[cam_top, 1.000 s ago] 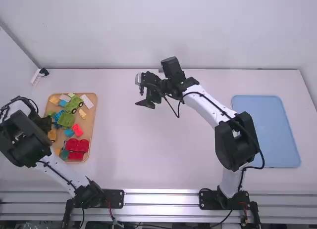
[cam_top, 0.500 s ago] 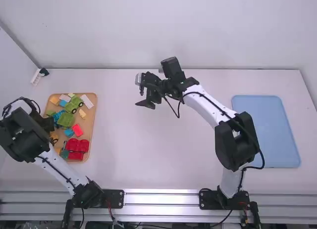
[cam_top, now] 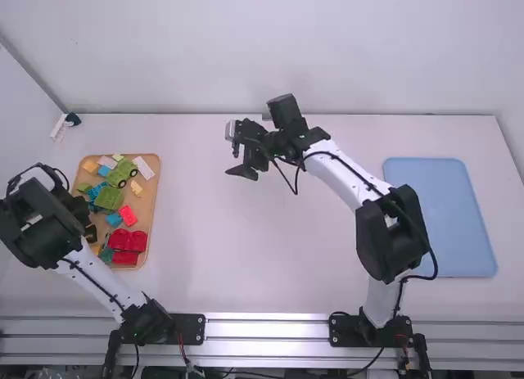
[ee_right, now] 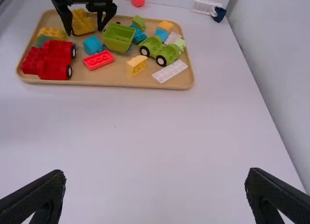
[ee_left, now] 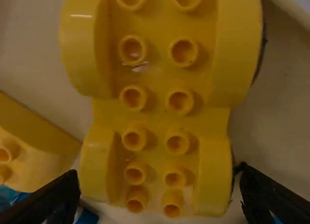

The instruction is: Assemble lego blocks to make yellow taxi

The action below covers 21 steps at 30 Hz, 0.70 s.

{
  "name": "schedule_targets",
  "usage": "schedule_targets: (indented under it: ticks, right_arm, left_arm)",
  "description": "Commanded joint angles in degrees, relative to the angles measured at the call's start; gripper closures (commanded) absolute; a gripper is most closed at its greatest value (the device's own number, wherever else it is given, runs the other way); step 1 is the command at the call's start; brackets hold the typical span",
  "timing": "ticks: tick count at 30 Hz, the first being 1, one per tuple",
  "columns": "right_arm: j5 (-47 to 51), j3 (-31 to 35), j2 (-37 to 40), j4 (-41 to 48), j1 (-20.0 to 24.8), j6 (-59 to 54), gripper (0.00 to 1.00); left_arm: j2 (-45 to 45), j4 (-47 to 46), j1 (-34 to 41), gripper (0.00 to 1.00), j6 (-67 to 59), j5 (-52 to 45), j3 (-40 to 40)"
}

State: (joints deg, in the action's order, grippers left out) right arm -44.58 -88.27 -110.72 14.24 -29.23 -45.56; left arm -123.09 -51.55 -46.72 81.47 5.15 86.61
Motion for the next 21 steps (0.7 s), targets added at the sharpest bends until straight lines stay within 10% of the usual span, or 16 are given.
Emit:
schedule_targets:
  ticks: [1,21]
  right_arm:
    - [-0.35,-1.7,-0.26,-0.02,0.37,0.33,0.01]
    - [-0.37,-1.7,-0.28,-0.02,0.35,0.31,0.01]
  left_arm:
    - [-0.13,-0.46,-0.63,0.12,0.31,0.44,-1.49]
    - [-0.15,1.44,-1.79,0.2,-6.05,1.77,-2.01]
